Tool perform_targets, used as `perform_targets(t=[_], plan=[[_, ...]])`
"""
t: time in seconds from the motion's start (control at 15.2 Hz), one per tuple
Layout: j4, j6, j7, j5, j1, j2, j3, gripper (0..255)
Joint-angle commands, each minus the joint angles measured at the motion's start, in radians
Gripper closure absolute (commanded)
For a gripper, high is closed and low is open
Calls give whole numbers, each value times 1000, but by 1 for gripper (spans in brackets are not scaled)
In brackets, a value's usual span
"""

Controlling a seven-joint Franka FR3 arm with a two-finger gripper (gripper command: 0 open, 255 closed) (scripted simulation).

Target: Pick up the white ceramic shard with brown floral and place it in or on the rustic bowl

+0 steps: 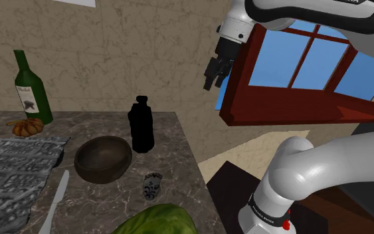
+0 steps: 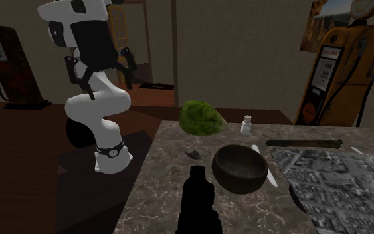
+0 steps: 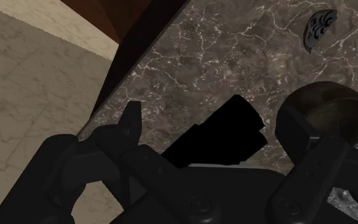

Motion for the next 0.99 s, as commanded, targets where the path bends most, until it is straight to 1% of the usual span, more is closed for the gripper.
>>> perform_targets(t=[0.0, 0.46, 0.92], plan=[[0, 0, 0, 0, 0, 0, 0, 0], [-156, 105, 222, 76, 5, -22, 170, 0], [-244, 228, 446, 166, 20, 43, 353, 0]])
